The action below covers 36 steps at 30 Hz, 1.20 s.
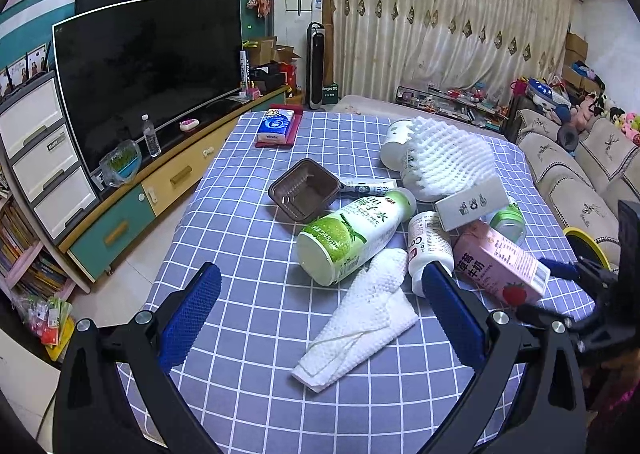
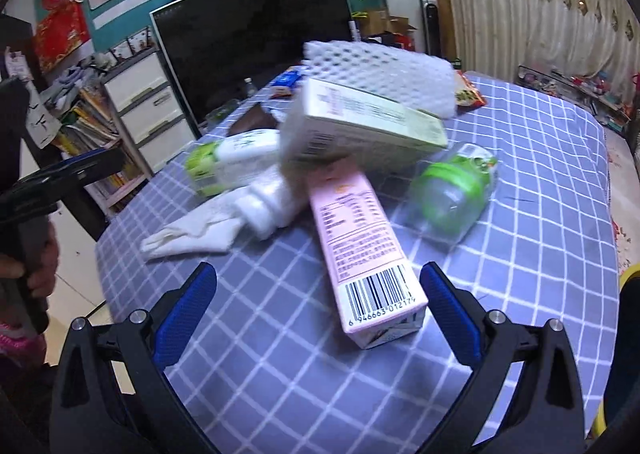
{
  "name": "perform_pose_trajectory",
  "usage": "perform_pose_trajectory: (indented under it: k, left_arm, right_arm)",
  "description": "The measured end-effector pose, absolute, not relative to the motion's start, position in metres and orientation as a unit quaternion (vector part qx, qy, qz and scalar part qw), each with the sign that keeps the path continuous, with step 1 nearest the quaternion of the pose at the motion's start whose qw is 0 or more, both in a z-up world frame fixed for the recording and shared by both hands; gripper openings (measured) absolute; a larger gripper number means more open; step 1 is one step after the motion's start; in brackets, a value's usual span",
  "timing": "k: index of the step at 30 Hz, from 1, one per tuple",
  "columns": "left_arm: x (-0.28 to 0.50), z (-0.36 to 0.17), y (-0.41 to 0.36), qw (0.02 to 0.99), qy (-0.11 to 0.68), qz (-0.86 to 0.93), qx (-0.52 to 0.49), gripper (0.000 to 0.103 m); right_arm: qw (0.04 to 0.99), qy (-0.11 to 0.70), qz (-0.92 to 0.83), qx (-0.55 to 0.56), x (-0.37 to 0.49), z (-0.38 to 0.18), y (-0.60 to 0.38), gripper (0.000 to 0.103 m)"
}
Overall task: Collect trash
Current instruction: 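Reach the right gripper to the pink juice carton and grasp it, then carry the pink carton to the yellow bin and open the right gripper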
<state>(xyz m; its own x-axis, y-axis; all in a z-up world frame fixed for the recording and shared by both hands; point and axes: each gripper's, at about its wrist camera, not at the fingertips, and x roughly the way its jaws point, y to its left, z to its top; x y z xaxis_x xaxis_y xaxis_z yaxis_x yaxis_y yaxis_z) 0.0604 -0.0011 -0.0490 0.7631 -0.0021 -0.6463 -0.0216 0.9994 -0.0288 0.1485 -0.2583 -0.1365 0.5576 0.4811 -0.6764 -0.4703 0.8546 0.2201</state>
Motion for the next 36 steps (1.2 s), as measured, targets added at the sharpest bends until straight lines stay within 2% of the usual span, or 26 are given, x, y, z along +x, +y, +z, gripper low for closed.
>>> perform_pose_trajectory:
  k: [5, 10, 12, 17, 19, 26, 36]
  left_arm:
    - [0.059, -0.049, 0.0, 0.939, 0.344, 0.004, -0.017, 0.099]
    - [0.057, -0.05, 0.001, 0.938, 0.345, 0.004, -0.017, 0.099]
    - [0.056, -0.05, 0.001, 0.938, 0.345, 0.003, -0.018, 0.099]
    - [0.056, -0.052, 0.002, 0.938, 0.347, 0.004, -0.019, 0.099]
    - [0.056, -0.053, 0.002, 0.937, 0.348, 0.003, -0.02, 0.099]
    - [0.058, -0.054, 0.002, 0.936, 0.352, 0.003, -0.018, 0.099]
    - [0.059, -0.055, -0.006, 0.936, 0.352, -0.007, -0.011, 0.099]
  right_arm:
    - [0.883, 0.384, 0.27, -0.007, 0.136, -0.134, -0.239, 0.096]
    - [0.888, 0.412, 0.205, 0.009, 0.146, -0.149, -0.245, 0.065]
    - [0.889, 0.42, 0.184, 0.015, 0.149, -0.156, -0.25, 0.058]
    - [0.89, 0.42, 0.179, 0.02, 0.152, -0.166, -0.253, 0.051]
    - [0.894, 0.41, 0.18, 0.019, 0.153, -0.166, -0.253, 0.042]
    - [0.915, 0.358, 0.187, 0.028, 0.127, -0.139, -0.267, 0.038]
    - [0.922, 0.35, 0.157, 0.05, 0.085, -0.106, -0.315, 0.037]
